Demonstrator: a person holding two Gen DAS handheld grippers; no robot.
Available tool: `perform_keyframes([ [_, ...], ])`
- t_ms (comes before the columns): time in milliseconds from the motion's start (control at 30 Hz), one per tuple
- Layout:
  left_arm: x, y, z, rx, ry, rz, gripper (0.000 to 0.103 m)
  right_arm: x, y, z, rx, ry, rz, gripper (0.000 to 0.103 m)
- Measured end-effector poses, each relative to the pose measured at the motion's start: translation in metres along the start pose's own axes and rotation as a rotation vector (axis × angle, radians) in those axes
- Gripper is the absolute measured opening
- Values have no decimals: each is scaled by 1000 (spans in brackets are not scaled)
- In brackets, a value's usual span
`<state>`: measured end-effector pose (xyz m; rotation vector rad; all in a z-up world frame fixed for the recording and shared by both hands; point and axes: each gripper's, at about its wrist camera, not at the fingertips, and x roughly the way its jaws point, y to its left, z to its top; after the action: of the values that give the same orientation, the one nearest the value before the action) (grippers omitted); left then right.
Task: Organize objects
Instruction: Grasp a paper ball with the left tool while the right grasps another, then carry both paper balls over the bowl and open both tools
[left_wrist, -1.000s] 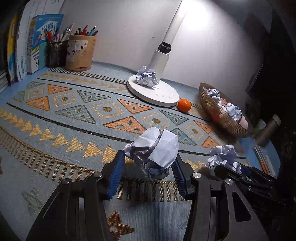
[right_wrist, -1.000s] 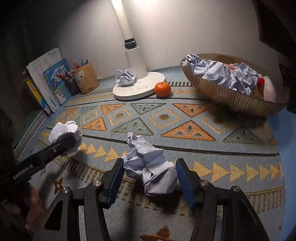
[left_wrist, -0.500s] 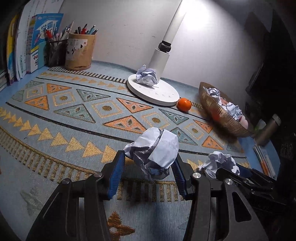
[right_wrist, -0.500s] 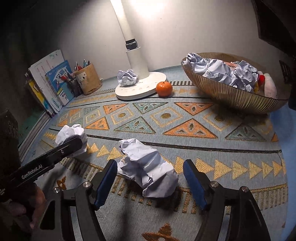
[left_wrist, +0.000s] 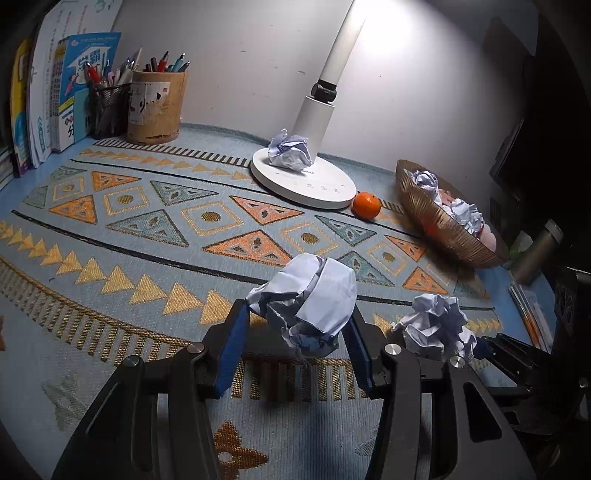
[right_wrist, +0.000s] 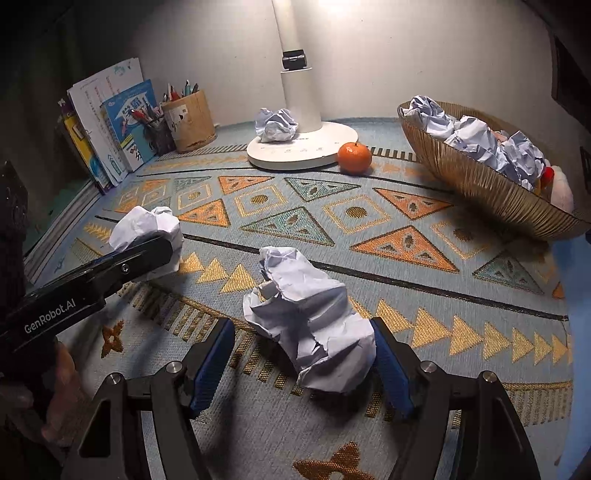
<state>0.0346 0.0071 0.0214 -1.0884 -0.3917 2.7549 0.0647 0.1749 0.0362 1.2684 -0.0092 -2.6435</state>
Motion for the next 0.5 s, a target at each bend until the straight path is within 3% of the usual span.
perform_keyframes([
  [33,0,-1,0,4,0,5,48,1,1,0,-5,1,-11,51],
  [133,1,-9,1,28,-6,48,48,-5,0,0,5,-29,-29,46],
  [300,4,-51,25,124,-12,-35,48,-33,-34,13,140,-92,46,46],
  [500,32,-114,85,227,-40,-160,48,-89,-112,66,277,-266,-75,46],
])
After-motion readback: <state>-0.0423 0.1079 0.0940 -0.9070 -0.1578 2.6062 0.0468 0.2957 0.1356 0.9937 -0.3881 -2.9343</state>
